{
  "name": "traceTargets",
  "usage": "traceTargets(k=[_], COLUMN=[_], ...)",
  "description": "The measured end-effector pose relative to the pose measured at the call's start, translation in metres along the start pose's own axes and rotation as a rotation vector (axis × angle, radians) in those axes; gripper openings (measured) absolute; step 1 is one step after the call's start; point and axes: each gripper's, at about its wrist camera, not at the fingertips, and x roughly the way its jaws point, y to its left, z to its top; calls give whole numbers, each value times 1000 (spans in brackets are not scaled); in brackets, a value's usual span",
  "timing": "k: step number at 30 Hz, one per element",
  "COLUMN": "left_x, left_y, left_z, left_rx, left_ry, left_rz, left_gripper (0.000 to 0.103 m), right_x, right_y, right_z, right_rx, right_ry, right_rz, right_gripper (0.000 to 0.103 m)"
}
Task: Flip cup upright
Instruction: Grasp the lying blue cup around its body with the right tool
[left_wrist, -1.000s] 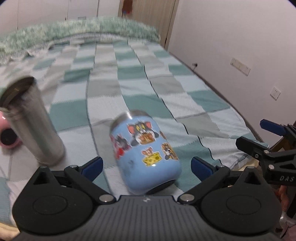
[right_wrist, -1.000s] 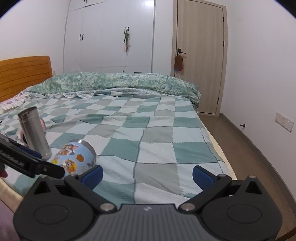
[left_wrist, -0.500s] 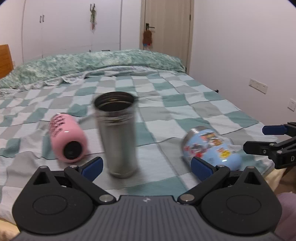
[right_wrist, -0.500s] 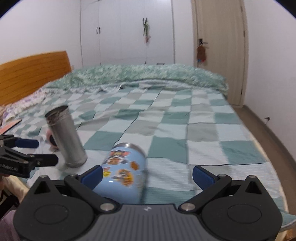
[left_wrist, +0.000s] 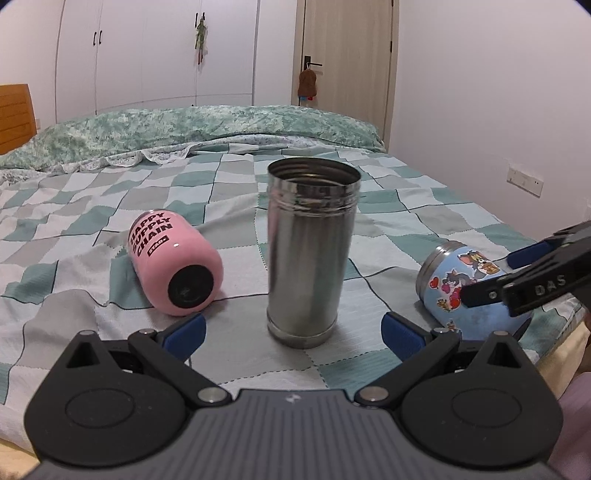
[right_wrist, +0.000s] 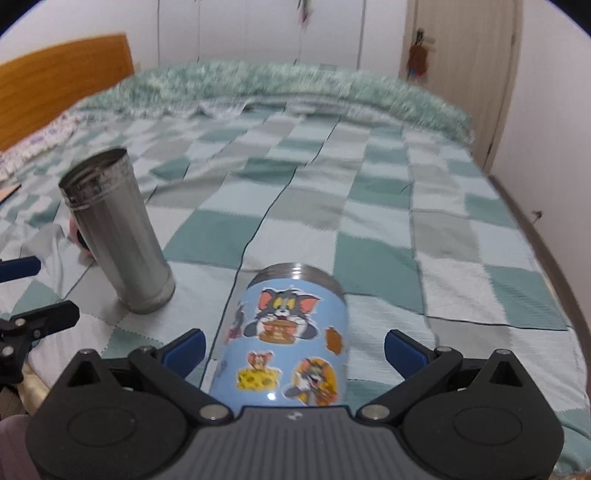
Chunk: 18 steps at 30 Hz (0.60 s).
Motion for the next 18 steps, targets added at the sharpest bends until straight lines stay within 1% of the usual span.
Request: traceTargets(k=[2,5,9,10,15,18], left_x=[1,3,9,10,14,17], left_y=[3,6,9,10,11,10], left_z=[-1,-3,-3,-3,-3,-4], left_rx=[-1,6,4,3,11,22], left_ry=[-2,-11,-17,-18,-29,-28], left_rz=[-5,-10,-11,-11,-29,-33], left_gripper=[103,103,103,103,103,103], right_x=[14,31,55,58,61,62], right_y=[0,-3,-9,-9,-11,-13], right_z=[9,25,36,37,39,38], right_rx=[-15,-14,20,23,64,90], right_ry=[65,128,233,245,248,259], right_rz=[-8,-21,-13,-12,0,13], right_gripper=[103,103,103,103,103,99])
